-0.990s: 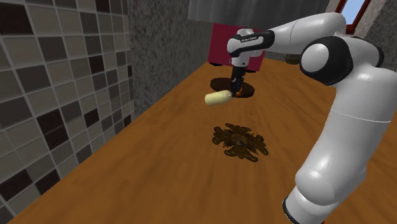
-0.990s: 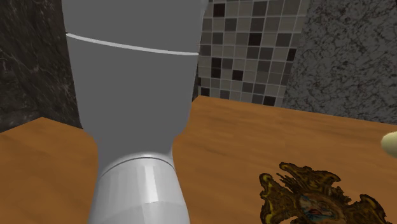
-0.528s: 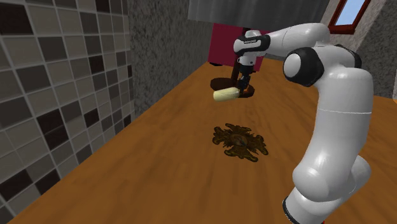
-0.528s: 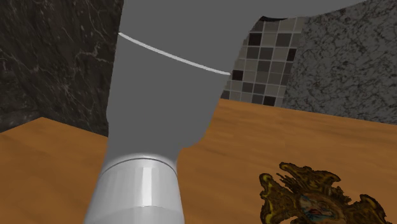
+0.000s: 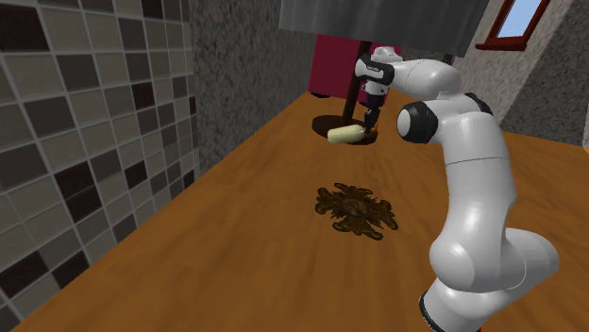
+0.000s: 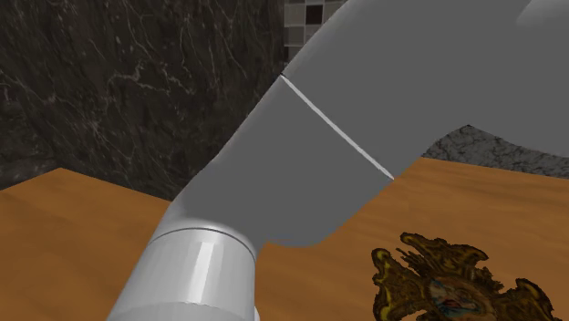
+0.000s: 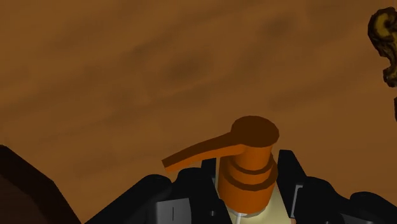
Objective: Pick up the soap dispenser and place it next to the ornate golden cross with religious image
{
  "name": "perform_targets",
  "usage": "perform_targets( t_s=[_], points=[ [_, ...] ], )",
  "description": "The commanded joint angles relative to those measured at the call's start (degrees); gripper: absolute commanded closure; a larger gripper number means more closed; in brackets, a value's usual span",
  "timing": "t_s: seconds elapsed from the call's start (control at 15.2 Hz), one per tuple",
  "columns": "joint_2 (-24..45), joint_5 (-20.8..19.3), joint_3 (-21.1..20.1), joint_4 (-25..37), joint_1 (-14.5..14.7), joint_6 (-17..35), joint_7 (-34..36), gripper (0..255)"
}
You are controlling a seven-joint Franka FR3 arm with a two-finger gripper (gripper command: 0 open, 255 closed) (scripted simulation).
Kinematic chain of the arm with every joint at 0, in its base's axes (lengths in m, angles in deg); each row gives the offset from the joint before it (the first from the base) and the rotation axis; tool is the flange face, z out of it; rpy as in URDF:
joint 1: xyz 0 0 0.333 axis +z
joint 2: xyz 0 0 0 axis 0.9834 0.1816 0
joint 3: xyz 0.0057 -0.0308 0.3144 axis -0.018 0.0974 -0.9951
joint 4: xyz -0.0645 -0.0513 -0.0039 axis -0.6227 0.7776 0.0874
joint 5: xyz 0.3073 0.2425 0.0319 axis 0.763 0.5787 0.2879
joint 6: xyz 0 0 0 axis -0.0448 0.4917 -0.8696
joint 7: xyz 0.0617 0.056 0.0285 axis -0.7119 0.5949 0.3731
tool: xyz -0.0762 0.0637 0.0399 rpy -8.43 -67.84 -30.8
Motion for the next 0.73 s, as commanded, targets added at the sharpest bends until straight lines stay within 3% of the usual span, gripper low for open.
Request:
perform_targets(
  t_s=[0.0, 0.66],
  points=[
    [3.90, 0.57, -0.20, 6.03, -1.51, -2.06, -0.76, 255],
    [0.67, 0.14, -0.05, -7.44, 0.05, 8.06, -0.58, 255]
  ],
)
